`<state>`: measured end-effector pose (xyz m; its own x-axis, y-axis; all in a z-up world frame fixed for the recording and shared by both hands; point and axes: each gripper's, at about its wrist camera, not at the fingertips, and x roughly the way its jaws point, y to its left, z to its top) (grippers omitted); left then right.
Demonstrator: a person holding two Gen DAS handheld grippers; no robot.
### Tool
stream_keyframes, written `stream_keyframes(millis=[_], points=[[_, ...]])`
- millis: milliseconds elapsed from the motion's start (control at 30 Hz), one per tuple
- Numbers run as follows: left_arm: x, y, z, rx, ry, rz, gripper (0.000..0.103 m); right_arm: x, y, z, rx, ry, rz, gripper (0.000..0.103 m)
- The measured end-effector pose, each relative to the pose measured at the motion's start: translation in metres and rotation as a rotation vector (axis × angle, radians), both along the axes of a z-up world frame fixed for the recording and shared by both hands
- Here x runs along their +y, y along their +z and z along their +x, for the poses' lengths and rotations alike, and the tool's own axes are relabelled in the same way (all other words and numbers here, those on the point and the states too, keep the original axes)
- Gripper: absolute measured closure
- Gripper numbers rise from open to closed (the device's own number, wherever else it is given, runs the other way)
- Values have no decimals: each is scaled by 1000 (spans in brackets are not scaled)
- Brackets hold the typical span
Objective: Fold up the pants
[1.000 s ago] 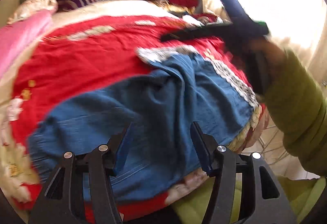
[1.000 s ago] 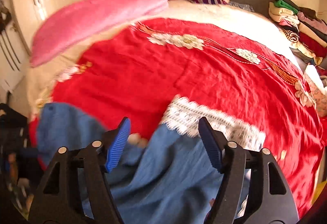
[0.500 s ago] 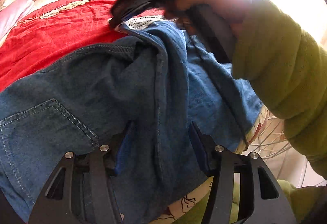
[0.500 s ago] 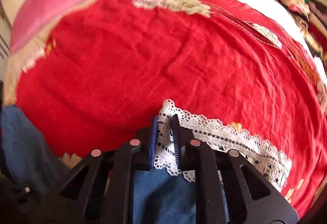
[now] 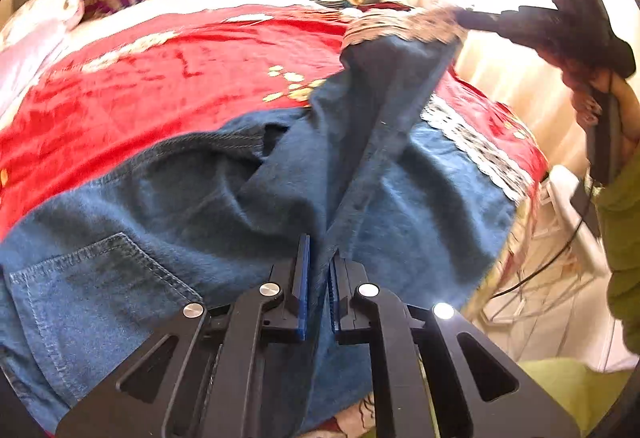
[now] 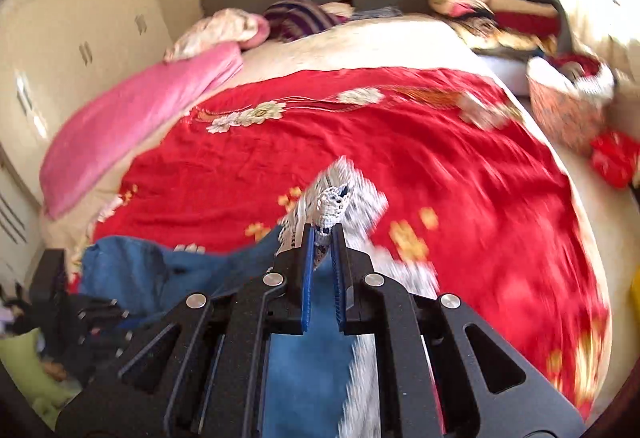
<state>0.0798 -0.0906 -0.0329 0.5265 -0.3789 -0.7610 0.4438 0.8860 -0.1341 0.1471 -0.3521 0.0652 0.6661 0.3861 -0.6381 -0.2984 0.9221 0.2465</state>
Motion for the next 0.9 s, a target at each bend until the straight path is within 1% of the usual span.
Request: stream_keyframes(millis=[100,200,233,367,467,600,733,833,900], points=[[-4,5,-9,-33,-34,48,99,-18,-14,-34,41,-31,2,99],[-5,6,-12,-40,-63,56,99,-30,-29,-60,78,-50,6,99],[-6,5,-16,-43,-77,69,99,-33,-39,-67,113,-63,15,99],[-11,-5,-24,-21,-107,93,99,-39,-74,-86,192,-90,10,99],[-17,-11,-31,-13,-133,107,100,-49,-89,-91,232,-122,30,99],[-25,-15,-38,-12,-159,138,100,-54,-98,-95,249,-124,19,99],[-22,-28,-32,37,-147,141,99,-53,-115,-95,280,-128,15,99],[-20,-27,-34,39,-134,132,99,-56,-109,-97,275,-127,27,100],[-19,-22,-37,19,-133,132,100,-60,-98,-100,247,-128,32,101]])
